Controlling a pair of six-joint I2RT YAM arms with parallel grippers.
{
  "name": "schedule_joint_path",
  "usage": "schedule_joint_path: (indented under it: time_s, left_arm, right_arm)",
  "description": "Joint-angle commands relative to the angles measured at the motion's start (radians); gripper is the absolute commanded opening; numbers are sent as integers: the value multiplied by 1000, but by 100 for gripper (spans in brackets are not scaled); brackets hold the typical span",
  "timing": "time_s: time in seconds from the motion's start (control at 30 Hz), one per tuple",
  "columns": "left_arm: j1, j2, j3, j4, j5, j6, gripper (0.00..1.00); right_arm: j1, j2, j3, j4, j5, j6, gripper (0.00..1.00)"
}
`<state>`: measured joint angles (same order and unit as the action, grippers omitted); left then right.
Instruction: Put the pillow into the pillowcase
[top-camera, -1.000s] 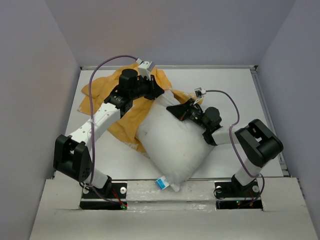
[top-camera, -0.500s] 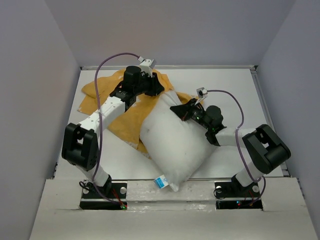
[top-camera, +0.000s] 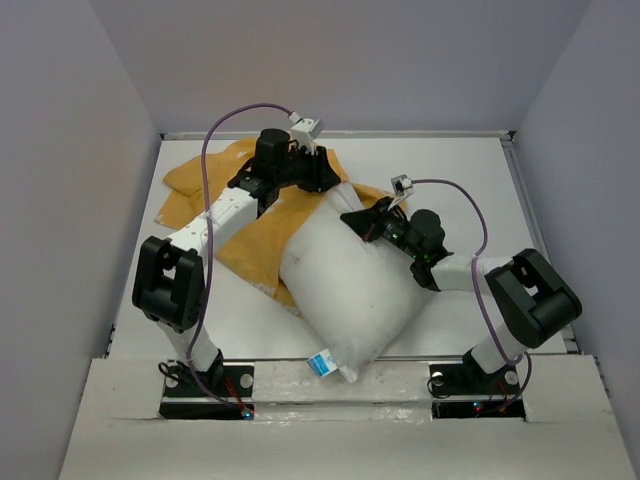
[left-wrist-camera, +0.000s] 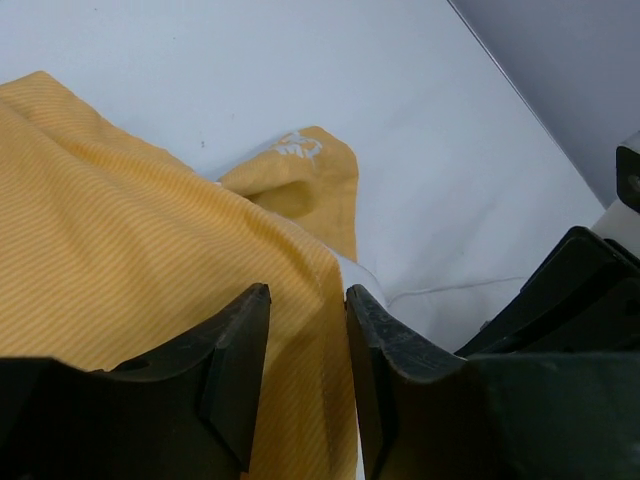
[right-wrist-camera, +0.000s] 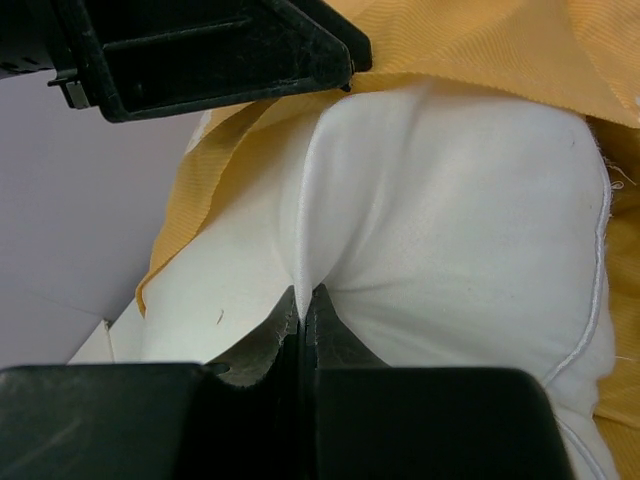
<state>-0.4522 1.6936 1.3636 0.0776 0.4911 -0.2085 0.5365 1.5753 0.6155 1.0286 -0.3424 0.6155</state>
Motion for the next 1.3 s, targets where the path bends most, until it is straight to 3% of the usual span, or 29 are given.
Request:
schedule_joint_path:
  time_s: [0.0, 0.27, 0.4, 0.5, 0.57, 0.67, 0.87, 1.03, 1.13, 1.27]
  left_arm:
    - [-19, -3, 57, -8, 51, 37, 47]
    - [-45, 15, 104, -106, -114, 115, 42]
    - [-72, 28, 130, -154, -207, 158, 29]
    - [-83, 32, 140, -165, -221, 173, 8]
    - [-85, 32, 141, -164, -223, 173, 0]
    - [-85, 14, 134, -127, -223, 150, 0]
    - [-98, -81, 77, 54, -33, -11, 0]
    - [-118, -224, -61, 222, 102, -204, 0]
    - [-123, -299, -75, 249, 199, -276, 0]
    - [-187, -338, -153, 447, 313, -456, 0]
  right_arm:
    - [8, -21, 39, -13, 11, -34, 0]
    - [8, -46, 33, -22, 17, -39, 0]
    - [8, -49, 30, -19, 14, -36, 0]
    - [8, -52, 32, -22, 13, -36, 0]
    - [8, -55, 32, -30, 14, -39, 0]
    - [8, -52, 36, -50, 17, -46, 0]
    - [98, -23, 174, -199, 93, -163, 0]
    - [57, 64, 265, 26, 123, 21, 0]
    - [5, 197, 373, 207, 8, 168, 0]
    - [43, 339, 489, 388, -46, 317, 0]
